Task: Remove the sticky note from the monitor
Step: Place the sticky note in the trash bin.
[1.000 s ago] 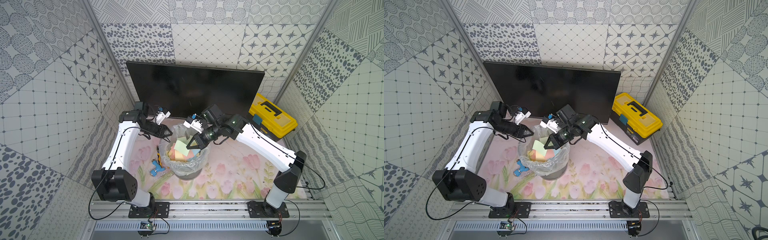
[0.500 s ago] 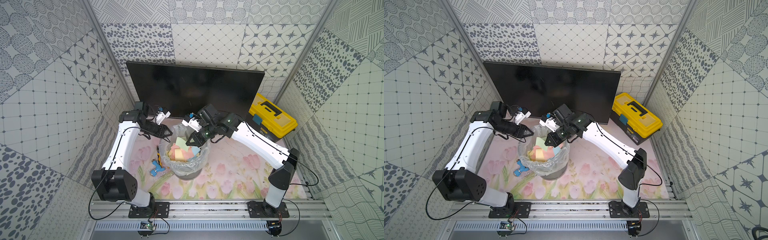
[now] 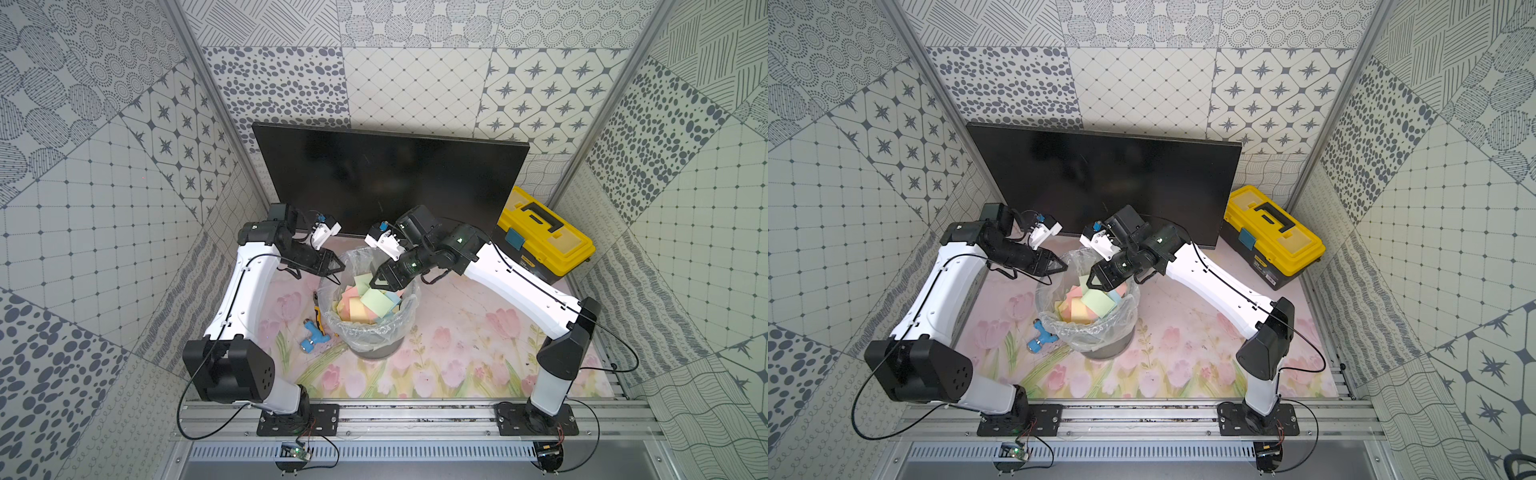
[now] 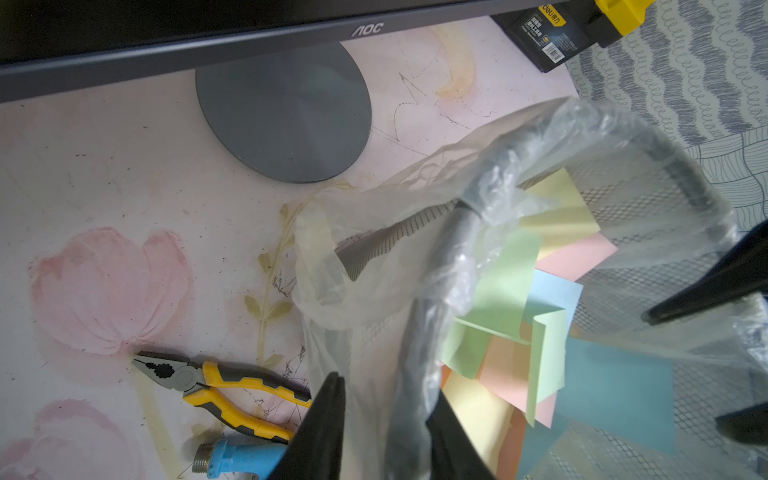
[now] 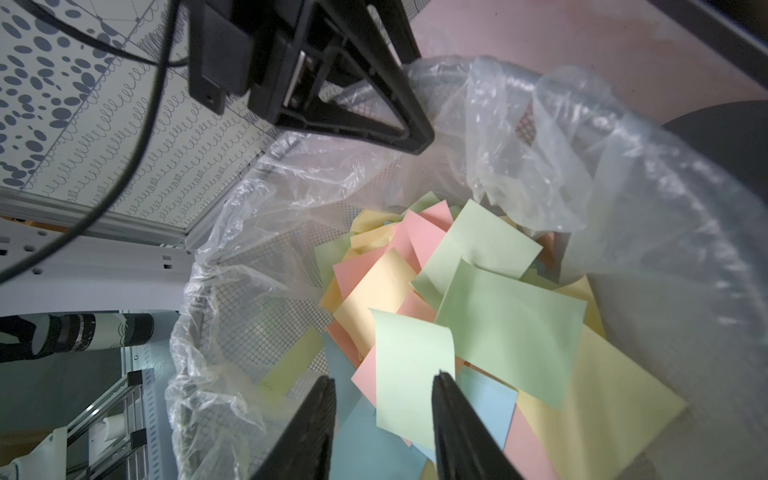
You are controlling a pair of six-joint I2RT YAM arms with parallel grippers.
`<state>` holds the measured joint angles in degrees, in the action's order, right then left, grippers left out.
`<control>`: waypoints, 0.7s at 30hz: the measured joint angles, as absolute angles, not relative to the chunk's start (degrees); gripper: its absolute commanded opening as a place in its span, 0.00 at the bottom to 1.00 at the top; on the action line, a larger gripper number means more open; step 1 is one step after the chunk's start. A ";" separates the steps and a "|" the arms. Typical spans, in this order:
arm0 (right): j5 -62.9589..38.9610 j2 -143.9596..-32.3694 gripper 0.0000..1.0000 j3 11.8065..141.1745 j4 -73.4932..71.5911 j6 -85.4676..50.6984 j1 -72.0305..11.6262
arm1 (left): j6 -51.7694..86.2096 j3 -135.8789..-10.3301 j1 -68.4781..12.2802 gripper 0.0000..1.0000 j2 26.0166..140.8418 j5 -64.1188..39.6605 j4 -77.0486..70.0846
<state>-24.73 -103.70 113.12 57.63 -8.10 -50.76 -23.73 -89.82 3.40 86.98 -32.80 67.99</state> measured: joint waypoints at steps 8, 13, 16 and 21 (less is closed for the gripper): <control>-21.54 -103.55 0.46 116.99 57.21 -8.10 -50.76 | -23.73 -89.82 3.40 0.33 86.98 -32.80 67.99; -18.15 -102.24 0.50 117.38 55.68 -8.49 -50.78 | -23.73 -89.82 3.38 0.34 86.98 -32.80 67.99; -14.85 -99.55 0.58 115.92 52.82 -8.95 -50.76 | -23.75 -89.82 3.38 0.36 86.98 -32.77 67.96; -7.68 -90.98 0.79 107.79 43.16 -10.61 -50.59 | -23.79 -90.06 3.40 0.53 86.98 -32.32 67.94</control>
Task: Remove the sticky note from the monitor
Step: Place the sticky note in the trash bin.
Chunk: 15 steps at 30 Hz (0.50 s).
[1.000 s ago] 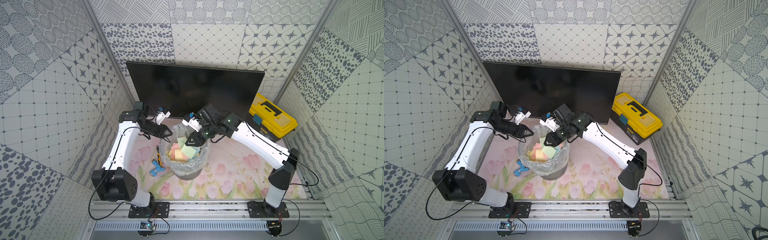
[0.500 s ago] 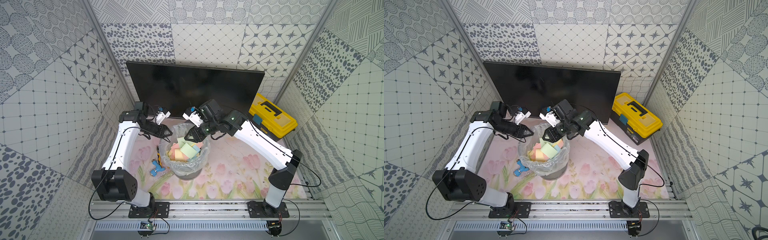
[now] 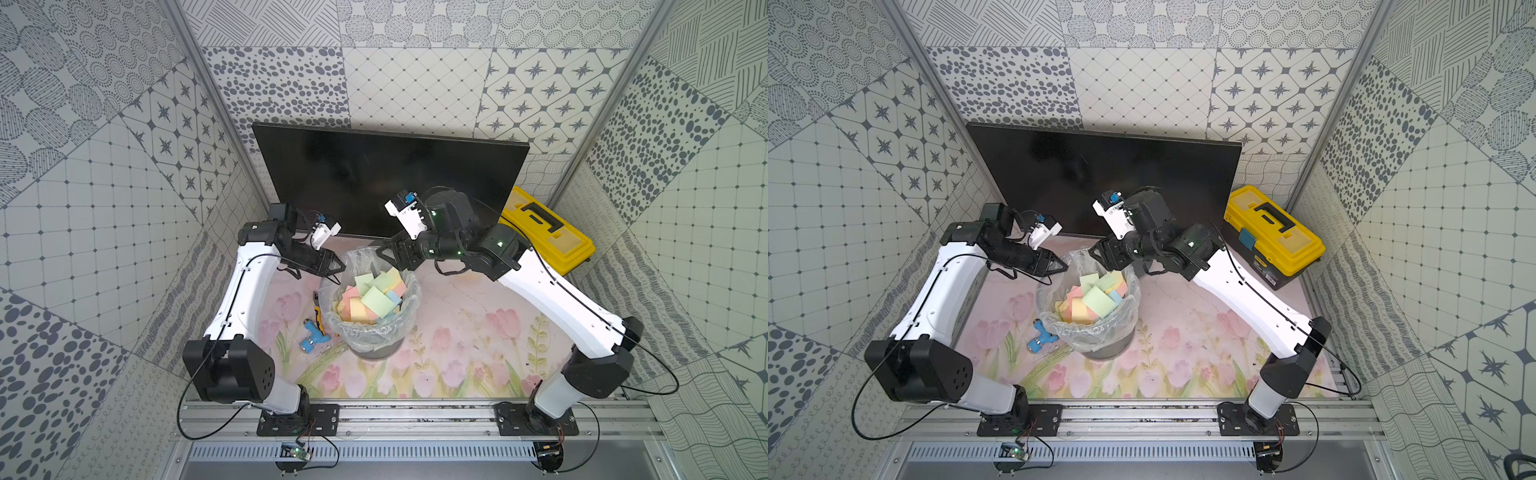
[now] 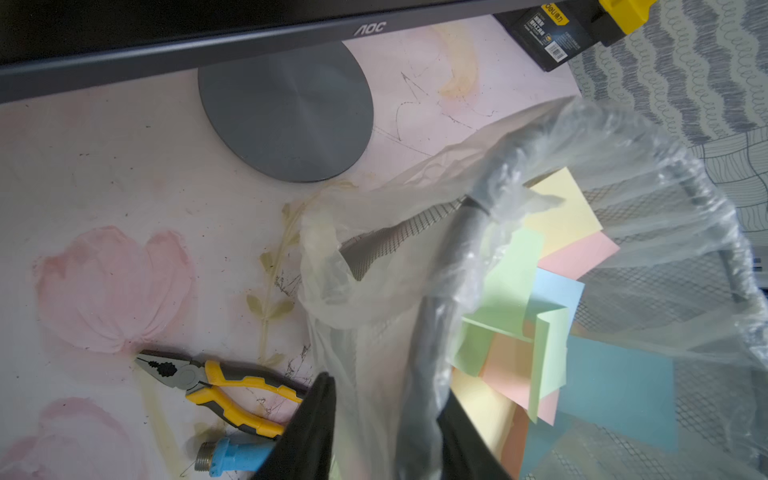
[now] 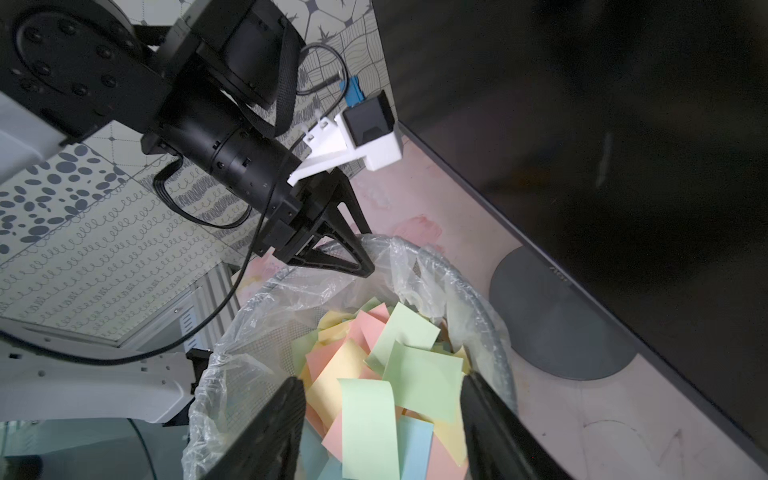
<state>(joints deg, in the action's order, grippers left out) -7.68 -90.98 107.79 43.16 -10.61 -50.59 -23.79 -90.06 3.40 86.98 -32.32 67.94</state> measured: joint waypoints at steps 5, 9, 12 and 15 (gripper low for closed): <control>-1.30 -83.99 0.92 98.61 33.34 -12.01 -50.09 | -23.70 -91.57 3.42 0.79 86.98 -31.44 67.94; 1.10 -81.95 0.93 95.42 29.58 -13.34 -48.95 | -23.42 -93.14 3.42 0.99 86.98 -31.11 67.92; 2.24 -81.78 0.96 94.67 28.01 -14.22 -48.07 | -23.09 -94.28 3.44 0.99 86.98 -31.22 68.05; 3.11 -81.56 0.97 93.67 26.48 -14.87 -47.44 | -22.79 -95.50 3.49 0.99 86.98 -31.51 68.18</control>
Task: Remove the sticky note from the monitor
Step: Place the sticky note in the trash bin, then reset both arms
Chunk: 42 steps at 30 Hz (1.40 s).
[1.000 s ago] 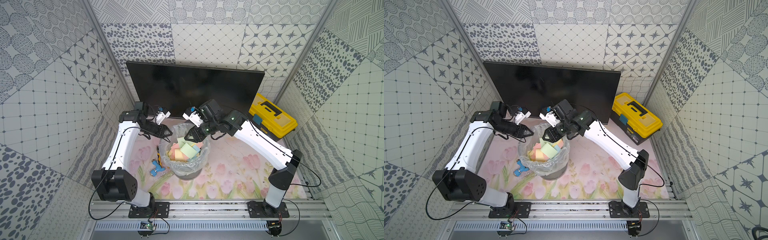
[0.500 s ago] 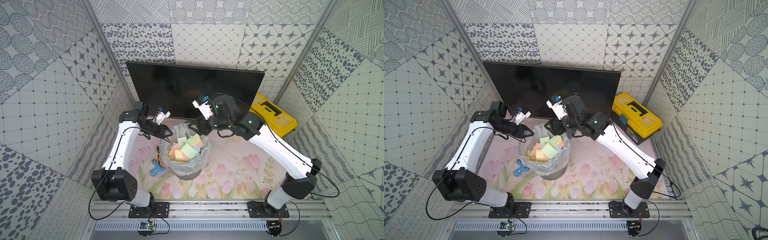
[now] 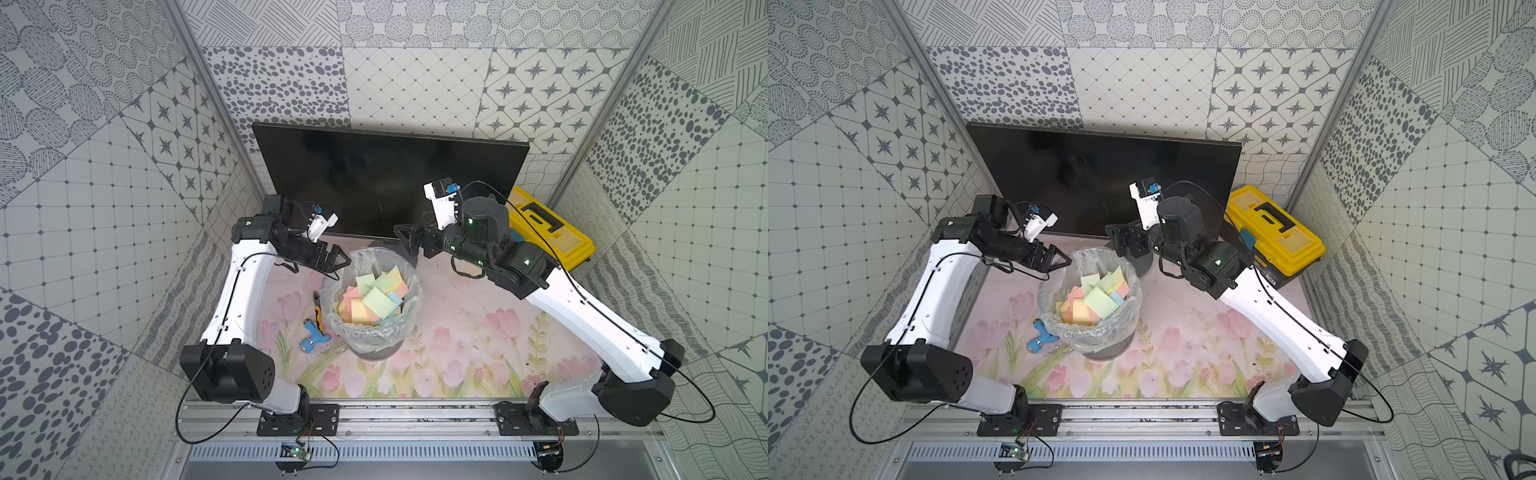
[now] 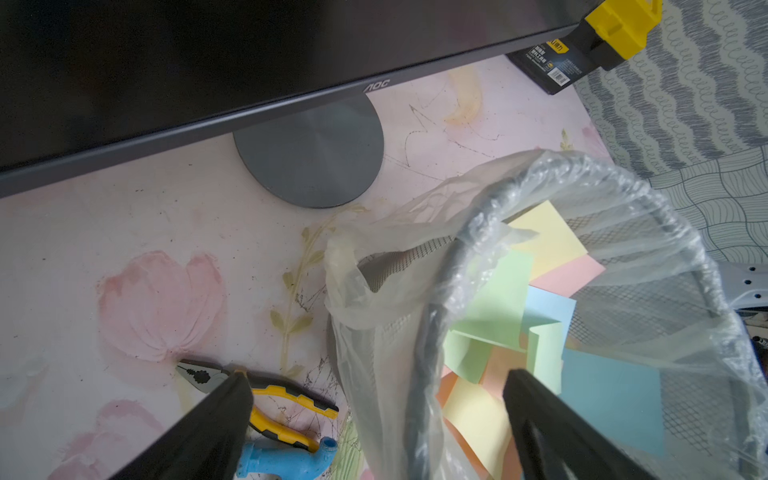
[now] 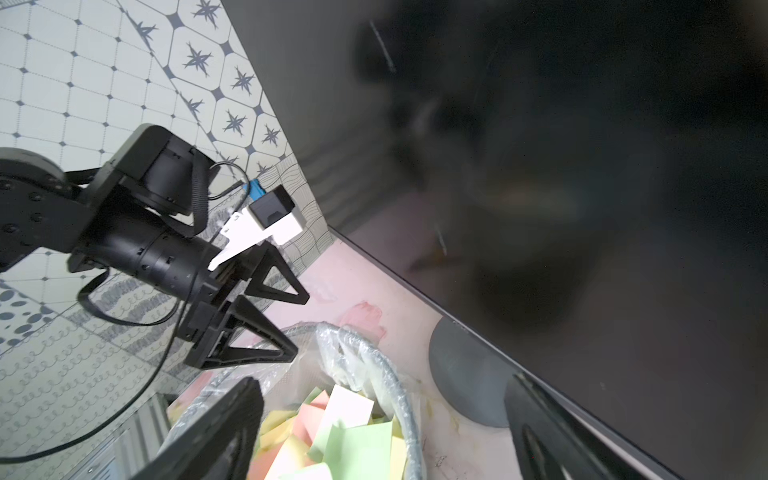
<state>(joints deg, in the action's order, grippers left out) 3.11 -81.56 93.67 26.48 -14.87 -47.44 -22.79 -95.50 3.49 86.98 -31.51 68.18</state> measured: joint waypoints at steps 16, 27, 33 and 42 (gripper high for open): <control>8.62 -75.20 0.97 83.90 18.70 -15.81 -45.80 | -19.57 -97.38 10.39 0.99 82.19 -35.94 66.85; 17.50 -66.85 0.97 72.14 13.41 -13.52 -44.42 | -14.70 -90.45 17.54 0.99 74.54 -35.77 62.63; 23.92 -61.58 0.97 64.64 12.29 -13.10 -43.07 | -11.57 -84.33 21.43 1.00 69.82 -32.51 59.35; 30.20 -52.51 0.97 53.17 12.47 -14.63 -41.58 | -8.73 -72.84 22.90 0.99 64.93 -26.04 54.46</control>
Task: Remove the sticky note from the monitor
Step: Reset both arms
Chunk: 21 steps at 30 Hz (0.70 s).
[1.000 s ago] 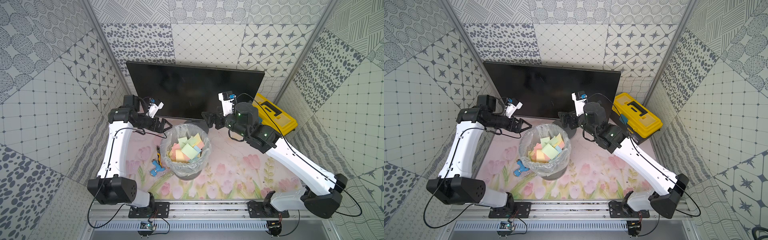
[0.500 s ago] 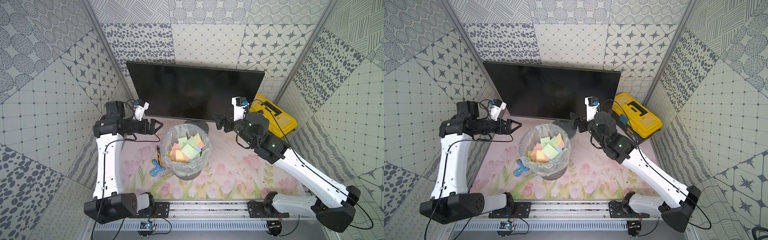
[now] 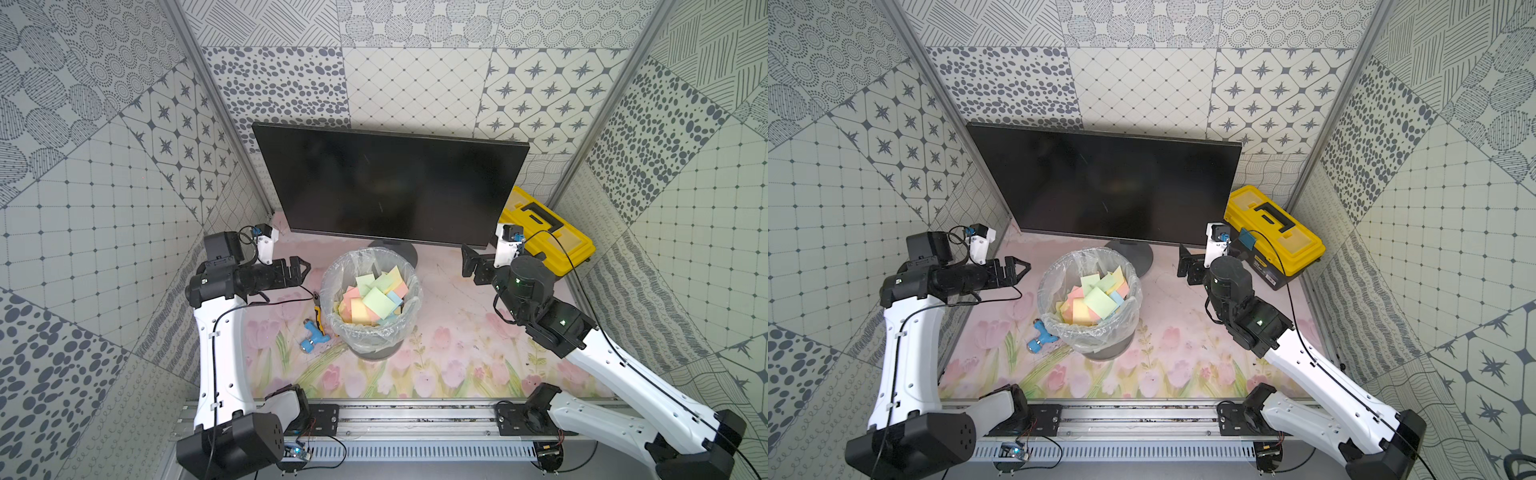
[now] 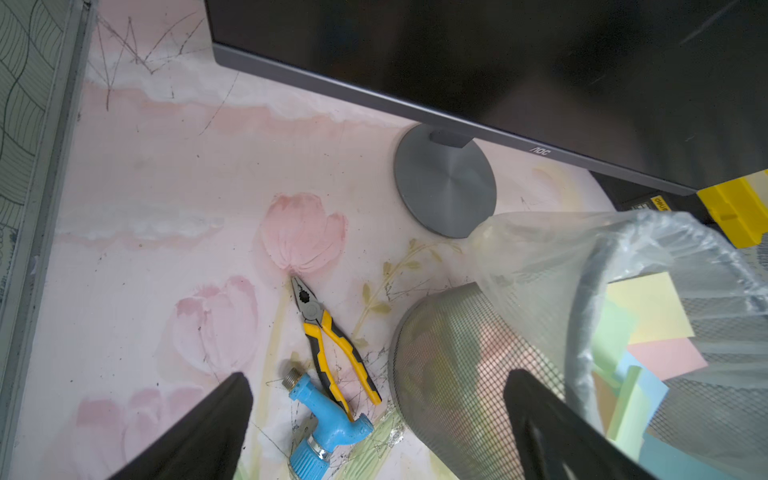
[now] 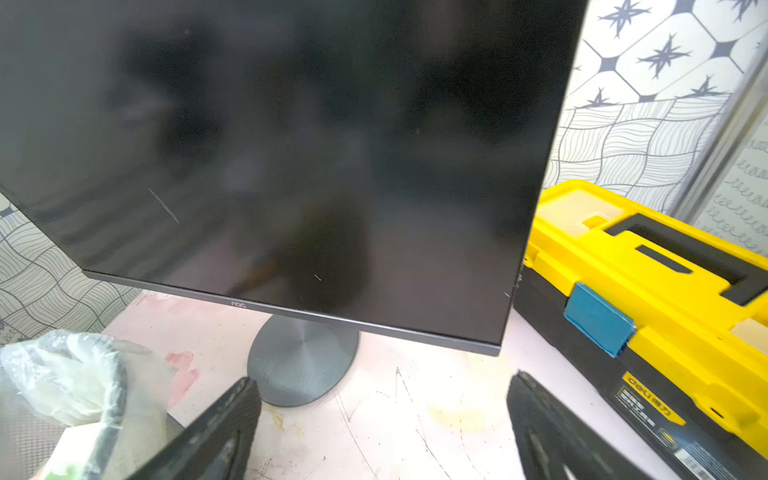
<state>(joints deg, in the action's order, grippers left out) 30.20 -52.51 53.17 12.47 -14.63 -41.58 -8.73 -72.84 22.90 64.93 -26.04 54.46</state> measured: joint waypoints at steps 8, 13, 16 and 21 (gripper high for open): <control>33.63 -47.03 0.97 46.24 13.85 -17.61 -41.58 | -7.07 -63.59 22.94 0.99 61.67 -20.05 47.11; 35.07 -46.04 0.97 43.55 14.39 -17.61 -40.88 | -6.85 -57.63 22.94 0.99 60.10 -16.53 40.77; 34.61 -46.09 0.97 42.61 14.33 -17.58 -39.18 | -7.09 -54.11 22.94 0.99 59.44 -16.38 37.17; 32.14 -46.19 0.97 40.42 13.58 -17.39 -34.24 | -7.07 -48.23 22.94 0.99 59.42 -18.28 29.63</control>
<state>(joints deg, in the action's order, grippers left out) 32.14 -46.19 40.42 13.58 -17.39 -34.24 -7.07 -48.23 22.94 59.42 -18.28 29.63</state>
